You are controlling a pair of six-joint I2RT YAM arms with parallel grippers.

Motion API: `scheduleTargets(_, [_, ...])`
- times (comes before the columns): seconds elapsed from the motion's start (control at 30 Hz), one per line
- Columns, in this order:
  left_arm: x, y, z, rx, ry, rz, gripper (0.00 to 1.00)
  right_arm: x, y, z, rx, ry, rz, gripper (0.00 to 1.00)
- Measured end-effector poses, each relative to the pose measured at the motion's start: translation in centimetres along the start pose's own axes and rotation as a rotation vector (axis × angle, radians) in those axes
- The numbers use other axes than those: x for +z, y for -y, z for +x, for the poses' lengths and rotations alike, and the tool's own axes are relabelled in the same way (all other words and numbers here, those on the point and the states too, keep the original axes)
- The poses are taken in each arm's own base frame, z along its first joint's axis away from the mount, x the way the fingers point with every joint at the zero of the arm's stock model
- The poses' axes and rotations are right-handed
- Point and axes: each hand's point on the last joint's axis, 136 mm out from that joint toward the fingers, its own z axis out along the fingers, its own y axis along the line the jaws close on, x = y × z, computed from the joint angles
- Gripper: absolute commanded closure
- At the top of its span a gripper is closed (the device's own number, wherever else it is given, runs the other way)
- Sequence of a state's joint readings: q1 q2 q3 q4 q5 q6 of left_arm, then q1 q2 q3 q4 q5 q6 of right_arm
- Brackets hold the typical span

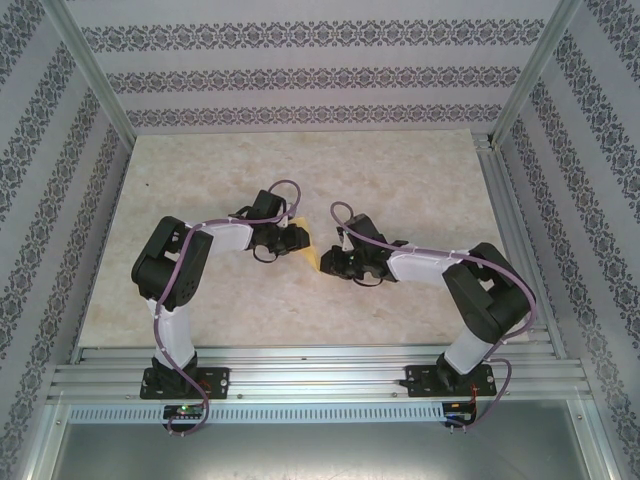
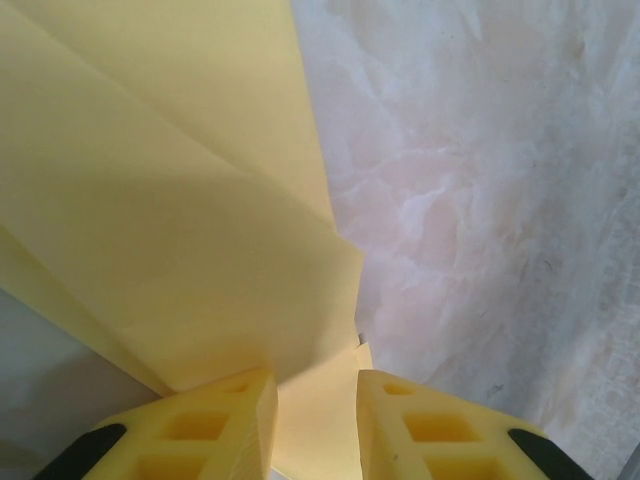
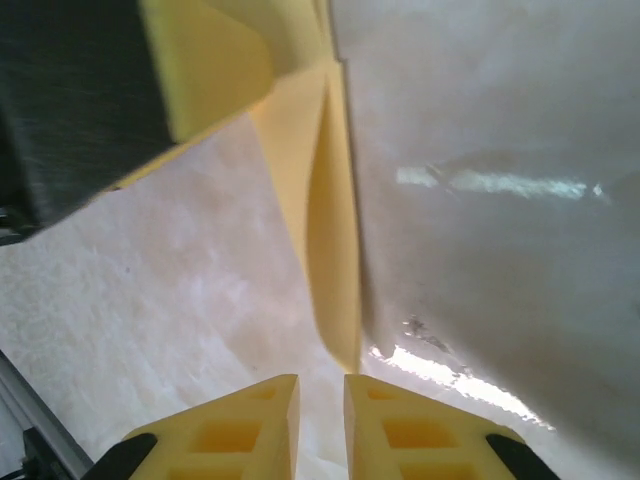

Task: Fold a paper plane with a square sheet of paper (pick it up from the middle)
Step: Fold the wing for the fifth time at the center of the table.

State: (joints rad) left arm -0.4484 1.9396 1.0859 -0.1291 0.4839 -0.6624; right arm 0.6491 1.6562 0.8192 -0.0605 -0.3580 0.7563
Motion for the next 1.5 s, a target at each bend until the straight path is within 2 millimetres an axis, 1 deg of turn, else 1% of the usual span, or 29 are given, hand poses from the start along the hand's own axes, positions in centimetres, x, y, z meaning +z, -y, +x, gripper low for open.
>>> scheduleTargets(0.1, [0.0,0.0,0.0,-0.003,-0.002,-0.005,0.7,-0.2,-1.7,-1.0,-0.05,0.023,-0.008,0.81])
scheduleTargets(0.17, [0.0,0.0,0.0,-0.005,-0.005,-0.007,0.7,0.1,-2.6,-1.5,-0.07,0.026,-0.015,0.82])
scheduleTargets(0.23, [0.0,-0.1,0.0,-0.007,-0.008,-0.01,0.7,0.9,-3.2,-2.0,-0.083,0.022,-0.016,0.85])
scheduleTargets(0.33, [0.0,-0.1,0.0,-0.011,-0.014,-0.014,0.71,2.5,-3.5,-1.8,-0.097,-0.006,-0.006,0.88])
scheduleTargets(0.43, [0.1,-0.1,-0.1,-0.018,-0.02,-0.019,0.71,3.8,-3.2,-1.3,-0.099,-0.038,0.01,0.89])
scheduleTargets(0.57, [0.1,0.0,0.0,-0.022,-0.025,-0.027,0.71,4.6,-2.5,-0.9,-0.088,-0.062,0.035,0.91])
scheduleTargets(1.0, [0.1,0.0,0.0,-0.025,-0.028,-0.033,0.71,4.6,-0.6,-0.7,-0.048,-0.074,0.04,0.91])
scheduleTargets(1.2, [0.1,0.0,0.0,-0.025,-0.028,-0.034,0.71,4.7,-0.2,-0.3,-0.036,-0.087,0.021,0.91])
scheduleTargets(1.5, [0.1,-0.1,0.0,-0.026,-0.029,-0.038,0.71,4.6,0.5,0.1,-0.035,-0.102,0.041,0.9])
